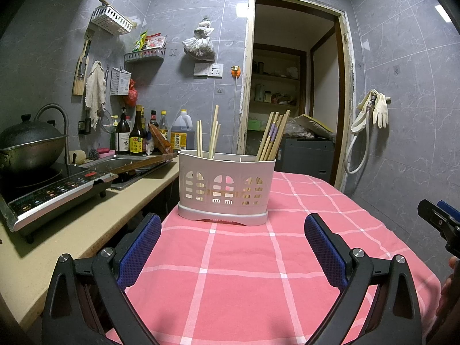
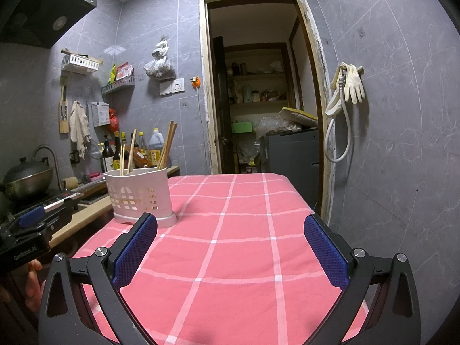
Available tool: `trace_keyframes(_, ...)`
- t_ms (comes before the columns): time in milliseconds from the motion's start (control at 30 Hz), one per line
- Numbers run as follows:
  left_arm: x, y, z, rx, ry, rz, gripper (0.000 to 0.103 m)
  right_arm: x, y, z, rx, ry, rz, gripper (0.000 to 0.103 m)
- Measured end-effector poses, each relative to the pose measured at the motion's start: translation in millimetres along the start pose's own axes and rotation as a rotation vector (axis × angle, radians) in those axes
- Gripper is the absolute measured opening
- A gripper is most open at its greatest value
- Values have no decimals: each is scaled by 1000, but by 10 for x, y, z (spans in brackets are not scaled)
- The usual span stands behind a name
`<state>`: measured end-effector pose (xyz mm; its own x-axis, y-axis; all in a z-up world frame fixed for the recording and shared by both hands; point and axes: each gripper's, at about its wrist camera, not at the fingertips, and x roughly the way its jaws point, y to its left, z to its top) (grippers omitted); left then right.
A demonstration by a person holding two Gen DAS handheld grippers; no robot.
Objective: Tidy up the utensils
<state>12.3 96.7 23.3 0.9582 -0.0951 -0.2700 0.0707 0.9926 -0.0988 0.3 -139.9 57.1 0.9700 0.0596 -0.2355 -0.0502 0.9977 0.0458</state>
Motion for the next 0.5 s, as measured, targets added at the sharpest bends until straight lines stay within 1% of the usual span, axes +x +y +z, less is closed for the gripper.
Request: trace_keyframes(500,-2,-5,4,-2,-1,1,98,-1,1,-1,3,2,1,103)
